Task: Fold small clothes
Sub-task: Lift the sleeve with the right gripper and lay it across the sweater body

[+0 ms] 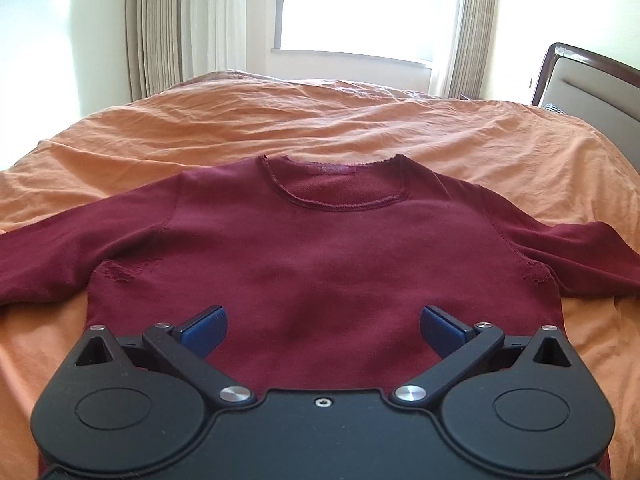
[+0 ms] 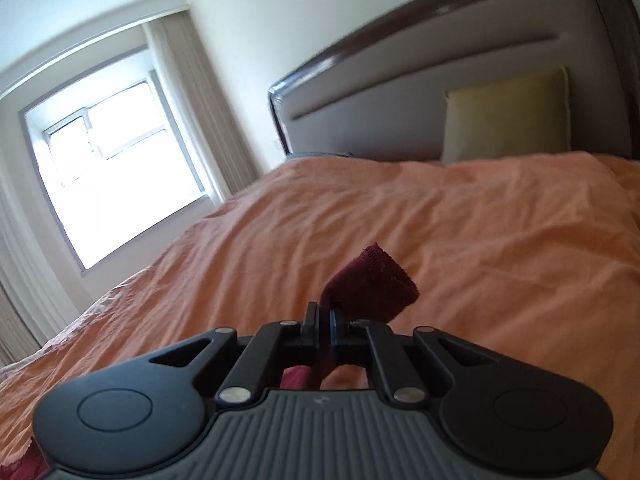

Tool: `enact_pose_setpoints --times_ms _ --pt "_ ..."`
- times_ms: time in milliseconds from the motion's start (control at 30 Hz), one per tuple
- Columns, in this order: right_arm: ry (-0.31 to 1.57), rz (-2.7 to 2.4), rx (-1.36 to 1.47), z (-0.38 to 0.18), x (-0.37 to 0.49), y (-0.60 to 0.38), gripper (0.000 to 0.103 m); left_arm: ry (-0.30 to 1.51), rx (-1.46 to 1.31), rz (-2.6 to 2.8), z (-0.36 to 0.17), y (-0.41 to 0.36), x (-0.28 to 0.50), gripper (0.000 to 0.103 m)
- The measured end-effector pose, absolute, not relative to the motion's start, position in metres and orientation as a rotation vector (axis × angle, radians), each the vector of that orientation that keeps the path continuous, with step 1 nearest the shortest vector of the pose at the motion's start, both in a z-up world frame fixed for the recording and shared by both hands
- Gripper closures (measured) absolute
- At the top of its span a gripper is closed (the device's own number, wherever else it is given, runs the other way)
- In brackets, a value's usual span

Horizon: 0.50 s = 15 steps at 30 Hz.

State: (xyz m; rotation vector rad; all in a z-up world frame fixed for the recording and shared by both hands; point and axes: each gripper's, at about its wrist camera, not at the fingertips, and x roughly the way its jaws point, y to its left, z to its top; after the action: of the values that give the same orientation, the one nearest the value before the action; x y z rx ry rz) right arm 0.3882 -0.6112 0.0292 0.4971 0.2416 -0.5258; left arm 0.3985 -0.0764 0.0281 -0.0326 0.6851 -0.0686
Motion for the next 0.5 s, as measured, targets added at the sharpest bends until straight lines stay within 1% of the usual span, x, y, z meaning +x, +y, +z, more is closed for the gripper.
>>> enact_pose_setpoints --times_ms 167,300,500 --pt "0.152 -0.350 0.307 0.085 0.404 -0.544 0.097 0.650 -0.057 -0.053 0.041 -0.062 0.393 0.001" --pt "0.113 -0.169 0.172 0.116 0.421 -0.470 0.097 0.626 -0.080 -0.034 0.050 -0.047 0.387 0.001" --pt "0.084 0.056 -0.001 0.125 0.447 -0.349 0.098 0.596 -0.131 0.022 0.060 -0.011 0.376 0.001"
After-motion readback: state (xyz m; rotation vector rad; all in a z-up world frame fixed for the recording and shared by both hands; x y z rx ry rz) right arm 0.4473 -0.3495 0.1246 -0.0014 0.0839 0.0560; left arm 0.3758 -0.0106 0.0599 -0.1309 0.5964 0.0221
